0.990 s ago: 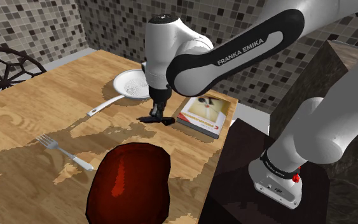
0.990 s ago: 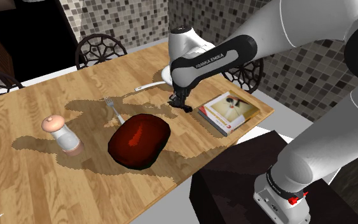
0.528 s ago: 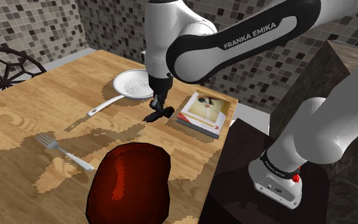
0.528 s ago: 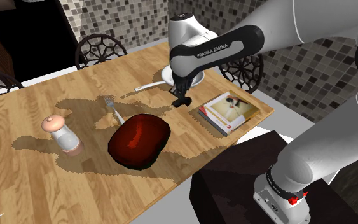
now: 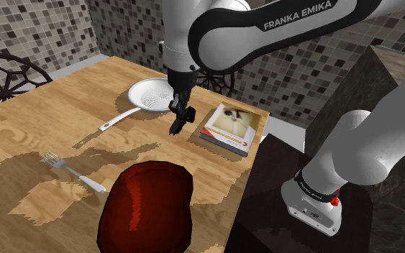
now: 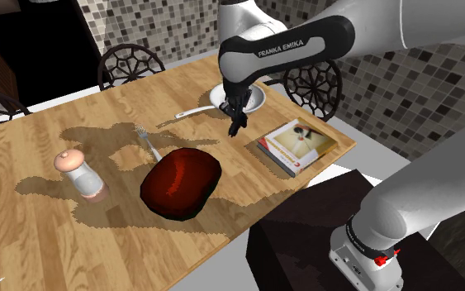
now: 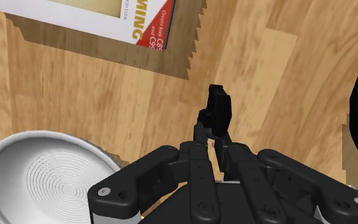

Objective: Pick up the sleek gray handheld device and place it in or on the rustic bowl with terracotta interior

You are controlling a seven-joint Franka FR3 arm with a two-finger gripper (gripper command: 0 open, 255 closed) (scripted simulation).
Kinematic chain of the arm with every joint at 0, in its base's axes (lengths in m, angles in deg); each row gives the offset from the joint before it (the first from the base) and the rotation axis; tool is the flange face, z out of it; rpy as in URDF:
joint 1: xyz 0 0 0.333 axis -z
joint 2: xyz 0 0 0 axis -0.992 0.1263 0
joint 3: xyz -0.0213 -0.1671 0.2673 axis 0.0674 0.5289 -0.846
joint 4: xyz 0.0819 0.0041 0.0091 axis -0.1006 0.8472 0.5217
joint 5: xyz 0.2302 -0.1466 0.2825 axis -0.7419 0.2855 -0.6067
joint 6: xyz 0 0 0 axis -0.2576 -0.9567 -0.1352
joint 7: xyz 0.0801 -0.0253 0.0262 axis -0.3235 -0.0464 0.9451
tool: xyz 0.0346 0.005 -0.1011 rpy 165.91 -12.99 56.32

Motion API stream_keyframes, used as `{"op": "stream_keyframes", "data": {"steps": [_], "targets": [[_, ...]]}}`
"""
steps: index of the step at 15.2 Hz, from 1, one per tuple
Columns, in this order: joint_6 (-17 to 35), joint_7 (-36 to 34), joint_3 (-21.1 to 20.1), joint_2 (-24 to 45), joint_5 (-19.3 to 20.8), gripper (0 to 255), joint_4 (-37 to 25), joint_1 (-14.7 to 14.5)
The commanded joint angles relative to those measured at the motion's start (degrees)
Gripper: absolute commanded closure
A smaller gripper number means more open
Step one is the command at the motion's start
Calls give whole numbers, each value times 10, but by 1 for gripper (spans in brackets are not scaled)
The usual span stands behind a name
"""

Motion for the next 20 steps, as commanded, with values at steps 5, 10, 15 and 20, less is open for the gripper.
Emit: {"op": "stream_keyframes", "data": {"steps": [5,10,15,20], "targets": [[-47,5,3,-14,-5,255,-34,0],[-85,8,5,-21,-6,255,-65,1],[-107,-17,-10,-28,-12,255,-81,-11],[-120,-85,-53,-29,-20,255,-93,-38]]}}
